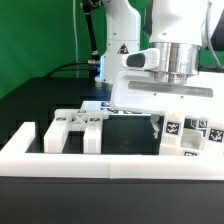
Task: Assemble chair
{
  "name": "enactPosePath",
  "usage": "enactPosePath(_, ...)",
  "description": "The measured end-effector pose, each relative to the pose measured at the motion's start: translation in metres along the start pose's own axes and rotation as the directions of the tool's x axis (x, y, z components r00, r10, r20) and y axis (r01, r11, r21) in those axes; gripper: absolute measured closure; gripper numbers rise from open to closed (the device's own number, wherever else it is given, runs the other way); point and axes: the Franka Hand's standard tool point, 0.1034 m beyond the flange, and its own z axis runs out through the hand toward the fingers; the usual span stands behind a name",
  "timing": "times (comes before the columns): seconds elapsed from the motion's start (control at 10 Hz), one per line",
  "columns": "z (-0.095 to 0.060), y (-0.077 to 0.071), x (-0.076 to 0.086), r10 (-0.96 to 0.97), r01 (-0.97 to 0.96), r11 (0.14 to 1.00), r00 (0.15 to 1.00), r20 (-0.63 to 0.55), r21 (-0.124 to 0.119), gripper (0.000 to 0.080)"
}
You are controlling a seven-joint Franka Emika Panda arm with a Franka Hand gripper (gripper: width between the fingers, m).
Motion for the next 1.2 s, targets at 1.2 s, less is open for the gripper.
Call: enactPosePath(1.2,-0.042,0.035,-0.011,0.08,-0.08,0.997,0.836,0.543,-0.023,0.0765)
